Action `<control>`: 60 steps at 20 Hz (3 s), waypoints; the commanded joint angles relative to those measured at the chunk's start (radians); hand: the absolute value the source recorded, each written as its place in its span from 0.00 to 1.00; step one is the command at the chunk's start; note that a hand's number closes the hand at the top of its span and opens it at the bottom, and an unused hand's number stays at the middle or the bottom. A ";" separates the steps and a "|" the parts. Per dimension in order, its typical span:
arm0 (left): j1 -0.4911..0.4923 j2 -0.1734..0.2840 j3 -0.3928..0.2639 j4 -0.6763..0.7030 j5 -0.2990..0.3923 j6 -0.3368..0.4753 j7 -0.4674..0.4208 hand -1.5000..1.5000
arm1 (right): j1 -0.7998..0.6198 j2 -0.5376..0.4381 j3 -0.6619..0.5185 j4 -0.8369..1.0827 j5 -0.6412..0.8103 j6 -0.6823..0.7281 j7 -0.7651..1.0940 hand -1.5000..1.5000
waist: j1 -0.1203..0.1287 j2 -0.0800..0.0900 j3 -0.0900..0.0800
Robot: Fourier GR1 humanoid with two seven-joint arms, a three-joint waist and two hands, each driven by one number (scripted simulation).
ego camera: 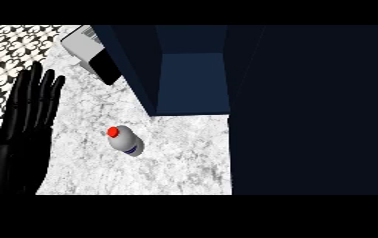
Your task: Pick up the bottled water, place it into the cabinet and close the cabinet
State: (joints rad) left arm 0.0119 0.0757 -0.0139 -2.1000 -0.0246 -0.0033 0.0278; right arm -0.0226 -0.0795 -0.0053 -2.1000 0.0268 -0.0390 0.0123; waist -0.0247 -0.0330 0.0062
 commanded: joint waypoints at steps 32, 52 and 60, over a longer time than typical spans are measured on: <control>0.389 0.174 -0.242 -0.494 0.579 -0.257 0.404 0.00 | 0.415 -0.097 -0.098 -0.479 -0.518 0.217 0.308 0.00 | 0.019 0.024 -0.006; 0.419 0.216 0.020 -0.314 0.617 -0.297 0.282 0.00 | 0.561 -0.091 -0.169 -0.492 -0.620 0.327 0.242 0.00 | 0.009 0.024 -0.007; 0.295 0.233 0.092 -0.048 0.558 -0.365 0.222 0.00 | 0.576 -0.098 -0.198 -0.470 -0.638 0.368 0.214 0.00 | -0.004 0.031 -0.007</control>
State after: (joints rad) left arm 0.3815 0.2853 0.0172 -2.2550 0.5131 -0.3444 0.2645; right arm 0.4906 -0.1787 -0.1771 -2.3933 -0.4227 0.3343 0.1572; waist -0.0206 -0.0062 -0.0010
